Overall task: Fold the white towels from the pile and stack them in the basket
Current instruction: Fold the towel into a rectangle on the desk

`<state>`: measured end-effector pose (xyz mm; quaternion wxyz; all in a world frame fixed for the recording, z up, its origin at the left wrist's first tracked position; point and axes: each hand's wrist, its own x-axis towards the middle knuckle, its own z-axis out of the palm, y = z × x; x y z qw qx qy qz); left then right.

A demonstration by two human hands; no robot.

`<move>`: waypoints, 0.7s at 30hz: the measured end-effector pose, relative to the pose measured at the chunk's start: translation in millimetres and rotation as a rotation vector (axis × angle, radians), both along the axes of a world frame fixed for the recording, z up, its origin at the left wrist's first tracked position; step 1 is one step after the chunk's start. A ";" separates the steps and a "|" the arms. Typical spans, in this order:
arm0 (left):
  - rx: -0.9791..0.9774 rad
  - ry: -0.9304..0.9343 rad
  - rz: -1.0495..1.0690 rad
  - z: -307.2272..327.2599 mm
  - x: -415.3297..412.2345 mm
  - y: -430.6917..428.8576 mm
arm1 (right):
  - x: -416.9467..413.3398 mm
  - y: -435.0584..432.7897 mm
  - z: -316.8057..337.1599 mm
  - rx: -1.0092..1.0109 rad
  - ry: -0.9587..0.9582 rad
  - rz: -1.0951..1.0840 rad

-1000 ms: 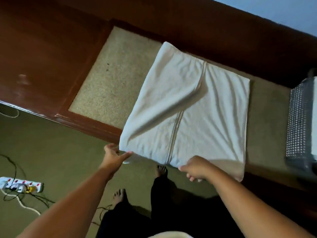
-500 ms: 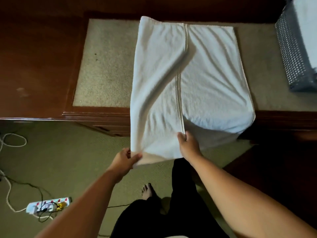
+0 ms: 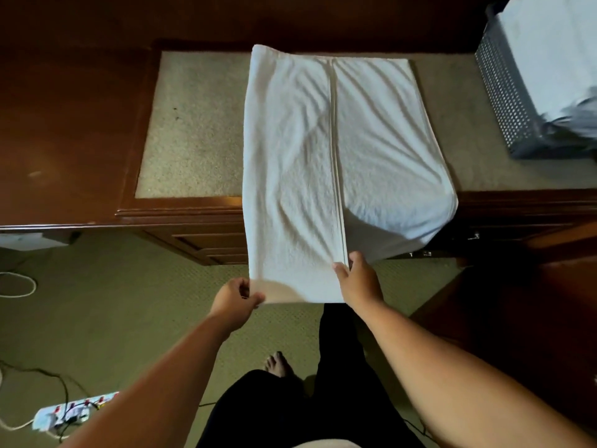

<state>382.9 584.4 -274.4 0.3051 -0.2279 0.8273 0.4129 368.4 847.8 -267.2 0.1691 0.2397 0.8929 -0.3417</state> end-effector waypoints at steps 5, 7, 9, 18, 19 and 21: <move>-0.208 -0.147 0.019 7.5 -27.2 5.0 | -11.1 22.1 -5.2 0.059 -0.164 0.000; -0.300 -0.051 0.023 25.6 -57.1 14.5 | -28.6 43.1 2.9 0.103 -0.096 -0.074; -0.356 0.154 -0.048 48.2 -90.7 29.3 | -52.2 71.3 13.6 0.176 -0.013 -0.126; -0.217 0.286 -0.170 74.9 -156.9 76.3 | -157.4 205.7 23.1 0.303 -0.113 -0.404; -0.211 0.270 -0.140 75.4 -158.0 78.6 | -164.5 213.7 23.6 0.336 -0.164 -0.373; -0.197 0.254 -0.097 77.5 -157.2 81.7 | -172.9 226.1 18.7 0.374 -0.193 -0.282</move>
